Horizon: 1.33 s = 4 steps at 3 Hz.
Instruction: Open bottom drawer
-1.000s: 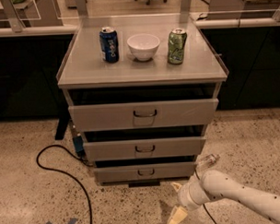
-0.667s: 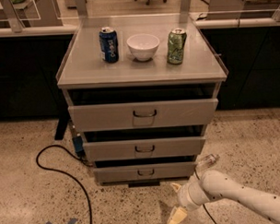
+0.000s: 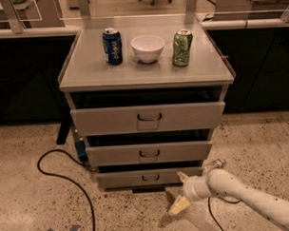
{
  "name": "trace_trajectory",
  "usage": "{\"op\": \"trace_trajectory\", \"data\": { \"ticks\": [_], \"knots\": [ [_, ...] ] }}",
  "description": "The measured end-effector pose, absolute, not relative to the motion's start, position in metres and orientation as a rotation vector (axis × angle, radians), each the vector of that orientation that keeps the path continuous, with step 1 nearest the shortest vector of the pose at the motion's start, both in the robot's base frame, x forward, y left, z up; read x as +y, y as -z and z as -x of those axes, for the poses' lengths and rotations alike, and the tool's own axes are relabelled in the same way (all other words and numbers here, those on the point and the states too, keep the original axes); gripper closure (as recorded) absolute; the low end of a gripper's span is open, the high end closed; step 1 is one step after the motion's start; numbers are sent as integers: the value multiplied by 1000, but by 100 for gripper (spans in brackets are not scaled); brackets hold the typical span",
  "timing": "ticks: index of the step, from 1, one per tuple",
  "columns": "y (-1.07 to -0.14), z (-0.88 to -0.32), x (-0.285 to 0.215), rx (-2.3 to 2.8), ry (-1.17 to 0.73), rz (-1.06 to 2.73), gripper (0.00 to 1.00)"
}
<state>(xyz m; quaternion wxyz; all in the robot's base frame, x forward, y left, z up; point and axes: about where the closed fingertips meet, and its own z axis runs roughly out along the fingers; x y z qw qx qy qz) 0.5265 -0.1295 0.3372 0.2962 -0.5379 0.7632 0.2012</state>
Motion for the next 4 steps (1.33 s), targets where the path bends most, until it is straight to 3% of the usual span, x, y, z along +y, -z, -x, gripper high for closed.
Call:
{"op": "trace_trajectory", "data": {
  "ticks": [2, 4],
  "knots": [
    [-346, -554, -148, 2030, -479, 1390, 0],
    [-289, -607, -161, 1993, -463, 1251, 0]
  ]
}}
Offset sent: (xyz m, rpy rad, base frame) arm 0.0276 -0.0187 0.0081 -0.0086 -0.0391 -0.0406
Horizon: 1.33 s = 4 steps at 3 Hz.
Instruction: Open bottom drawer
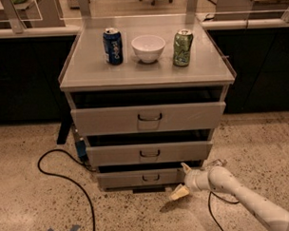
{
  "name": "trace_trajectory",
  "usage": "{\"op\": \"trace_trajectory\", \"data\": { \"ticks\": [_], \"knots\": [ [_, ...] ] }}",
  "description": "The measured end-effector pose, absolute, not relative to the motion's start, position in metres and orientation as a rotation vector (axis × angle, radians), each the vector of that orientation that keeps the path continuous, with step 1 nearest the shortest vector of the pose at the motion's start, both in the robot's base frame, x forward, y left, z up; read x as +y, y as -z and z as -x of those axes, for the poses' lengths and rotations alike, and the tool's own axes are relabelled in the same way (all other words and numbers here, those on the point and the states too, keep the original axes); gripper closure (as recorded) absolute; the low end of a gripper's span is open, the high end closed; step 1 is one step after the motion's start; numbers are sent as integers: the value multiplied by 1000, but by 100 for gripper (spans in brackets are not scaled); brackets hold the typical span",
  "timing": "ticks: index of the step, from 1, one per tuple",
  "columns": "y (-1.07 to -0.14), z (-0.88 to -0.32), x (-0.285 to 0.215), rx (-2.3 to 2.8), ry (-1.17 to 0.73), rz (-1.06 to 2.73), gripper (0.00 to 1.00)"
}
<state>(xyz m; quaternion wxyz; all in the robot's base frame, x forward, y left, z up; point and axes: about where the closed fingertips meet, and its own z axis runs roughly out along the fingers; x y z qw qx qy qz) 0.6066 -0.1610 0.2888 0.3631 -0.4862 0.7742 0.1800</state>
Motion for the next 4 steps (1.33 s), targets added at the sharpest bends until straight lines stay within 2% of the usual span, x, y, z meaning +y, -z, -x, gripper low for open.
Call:
{"op": "trace_trajectory", "data": {
  "ticks": [1, 4],
  "knots": [
    [-288, -635, -192, 2009, -399, 1184, 0],
    [-270, -643, -178, 2026, -410, 1196, 0]
  ]
}}
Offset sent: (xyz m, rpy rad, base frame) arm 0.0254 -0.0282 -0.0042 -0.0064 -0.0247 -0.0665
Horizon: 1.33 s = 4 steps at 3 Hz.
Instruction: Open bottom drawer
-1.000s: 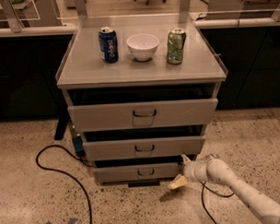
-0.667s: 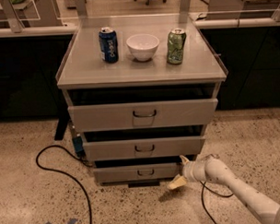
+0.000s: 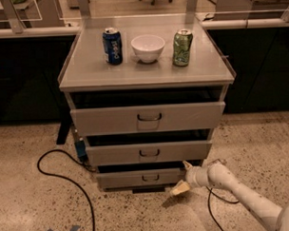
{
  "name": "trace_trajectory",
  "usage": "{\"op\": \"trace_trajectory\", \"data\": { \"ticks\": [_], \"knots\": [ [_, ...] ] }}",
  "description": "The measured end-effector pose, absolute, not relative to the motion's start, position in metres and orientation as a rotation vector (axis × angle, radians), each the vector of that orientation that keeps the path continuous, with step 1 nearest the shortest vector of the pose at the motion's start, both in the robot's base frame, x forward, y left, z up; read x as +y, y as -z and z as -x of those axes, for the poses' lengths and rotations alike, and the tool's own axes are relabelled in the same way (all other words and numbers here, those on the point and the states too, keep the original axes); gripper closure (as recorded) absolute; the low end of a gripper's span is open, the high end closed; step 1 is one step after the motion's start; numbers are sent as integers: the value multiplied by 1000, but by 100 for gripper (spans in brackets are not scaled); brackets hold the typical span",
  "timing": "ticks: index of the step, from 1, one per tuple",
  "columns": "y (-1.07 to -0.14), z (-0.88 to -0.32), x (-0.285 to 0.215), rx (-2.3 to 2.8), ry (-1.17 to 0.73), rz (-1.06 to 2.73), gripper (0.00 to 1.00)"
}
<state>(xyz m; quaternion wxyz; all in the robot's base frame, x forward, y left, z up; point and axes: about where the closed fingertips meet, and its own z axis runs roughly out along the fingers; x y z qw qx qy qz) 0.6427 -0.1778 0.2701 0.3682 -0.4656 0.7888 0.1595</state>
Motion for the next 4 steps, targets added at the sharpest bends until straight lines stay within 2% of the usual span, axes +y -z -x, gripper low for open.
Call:
{"op": "trace_trajectory", "data": {
  "ticks": [1, 2, 3, 4],
  "knots": [
    [-247, -592, -165, 2015, -381, 1195, 0],
    [-246, -596, -162, 2017, -373, 1181, 0],
    [-201, -643, -148, 2088, -298, 1113, 0],
    [-201, -643, -148, 2088, -297, 1113, 0]
  ]
}}
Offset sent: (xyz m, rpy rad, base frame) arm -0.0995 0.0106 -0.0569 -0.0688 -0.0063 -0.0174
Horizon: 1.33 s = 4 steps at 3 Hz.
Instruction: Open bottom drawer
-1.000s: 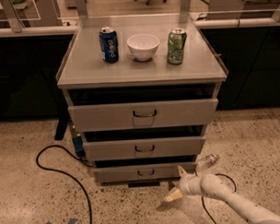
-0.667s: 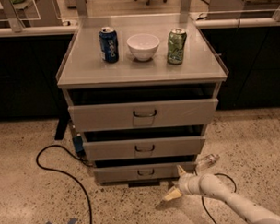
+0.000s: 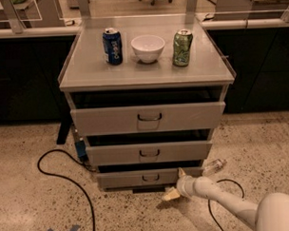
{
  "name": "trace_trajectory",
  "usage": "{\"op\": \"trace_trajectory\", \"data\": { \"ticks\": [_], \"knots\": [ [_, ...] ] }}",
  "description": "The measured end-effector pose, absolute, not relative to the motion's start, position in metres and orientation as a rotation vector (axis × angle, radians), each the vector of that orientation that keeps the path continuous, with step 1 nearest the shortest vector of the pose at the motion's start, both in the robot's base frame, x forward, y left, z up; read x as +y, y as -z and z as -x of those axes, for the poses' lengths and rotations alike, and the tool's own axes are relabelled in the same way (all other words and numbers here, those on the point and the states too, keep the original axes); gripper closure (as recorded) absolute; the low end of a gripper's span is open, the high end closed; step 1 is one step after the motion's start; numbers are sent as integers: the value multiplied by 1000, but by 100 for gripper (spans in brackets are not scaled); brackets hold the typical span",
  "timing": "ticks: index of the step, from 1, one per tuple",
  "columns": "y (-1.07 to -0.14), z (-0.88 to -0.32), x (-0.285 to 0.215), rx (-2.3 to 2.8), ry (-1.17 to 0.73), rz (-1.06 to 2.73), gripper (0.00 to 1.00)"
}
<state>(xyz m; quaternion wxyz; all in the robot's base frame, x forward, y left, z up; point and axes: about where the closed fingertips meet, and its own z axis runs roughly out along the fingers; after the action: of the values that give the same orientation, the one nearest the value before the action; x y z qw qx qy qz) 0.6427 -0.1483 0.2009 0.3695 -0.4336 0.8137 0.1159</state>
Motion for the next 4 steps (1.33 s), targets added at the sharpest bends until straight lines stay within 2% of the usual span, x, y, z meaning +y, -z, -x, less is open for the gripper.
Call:
{"op": "trace_trajectory", "data": {
  "ticks": [1, 2, 3, 4],
  "knots": [
    [-205, -672, -163, 2065, -214, 979, 0],
    [-205, -672, -163, 2065, -214, 979, 0],
    [-197, -684, -159, 2072, -217, 1061, 0],
    [-189, -720, -175, 2068, -190, 1129, 0]
  ]
}}
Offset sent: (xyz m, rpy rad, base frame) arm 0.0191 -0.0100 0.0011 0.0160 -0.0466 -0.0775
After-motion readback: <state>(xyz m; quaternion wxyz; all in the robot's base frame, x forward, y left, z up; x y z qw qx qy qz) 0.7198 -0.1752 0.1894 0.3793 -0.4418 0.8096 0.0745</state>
